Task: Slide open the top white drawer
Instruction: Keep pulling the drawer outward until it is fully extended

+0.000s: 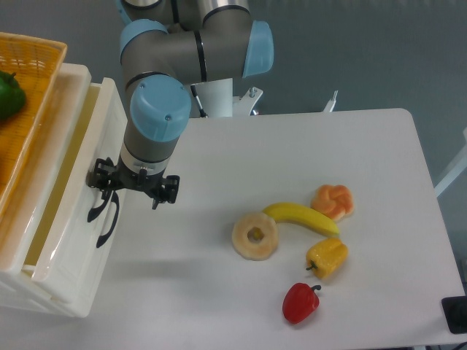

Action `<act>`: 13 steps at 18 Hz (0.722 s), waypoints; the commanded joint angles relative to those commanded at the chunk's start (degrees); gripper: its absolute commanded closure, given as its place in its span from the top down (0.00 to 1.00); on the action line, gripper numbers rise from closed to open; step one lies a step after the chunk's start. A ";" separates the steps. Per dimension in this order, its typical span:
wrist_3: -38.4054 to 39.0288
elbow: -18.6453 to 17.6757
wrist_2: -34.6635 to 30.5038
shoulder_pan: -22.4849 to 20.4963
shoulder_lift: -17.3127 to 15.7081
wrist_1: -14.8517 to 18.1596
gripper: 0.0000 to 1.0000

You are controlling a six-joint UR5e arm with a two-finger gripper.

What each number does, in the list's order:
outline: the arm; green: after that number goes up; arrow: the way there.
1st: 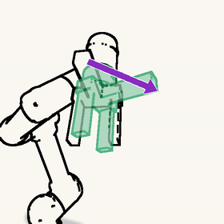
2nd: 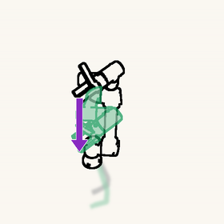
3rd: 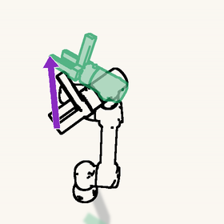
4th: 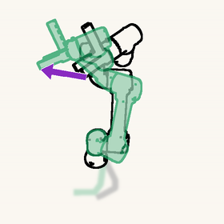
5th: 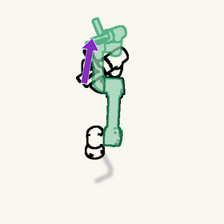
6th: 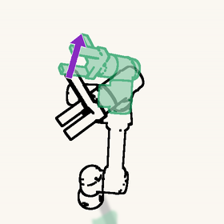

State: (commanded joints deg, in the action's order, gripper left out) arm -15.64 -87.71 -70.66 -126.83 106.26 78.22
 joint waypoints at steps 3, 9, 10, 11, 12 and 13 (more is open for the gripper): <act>0.00 0.00 -0.09 0.00 0.00 0.00 1.00; -1.14 0.00 -3.43 0.09 -0.35 0.35 1.00; -1.14 0.00 -3.43 0.09 -0.35 0.35 1.00; -1.14 0.00 -3.51 0.09 -0.35 0.26 1.00; -1.14 0.09 -3.52 0.09 -0.44 0.26 1.00; -1.14 0.09 -3.52 0.00 -0.44 0.18 1.00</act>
State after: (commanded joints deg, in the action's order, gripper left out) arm -16.79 -87.63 -74.18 -126.83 105.82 78.40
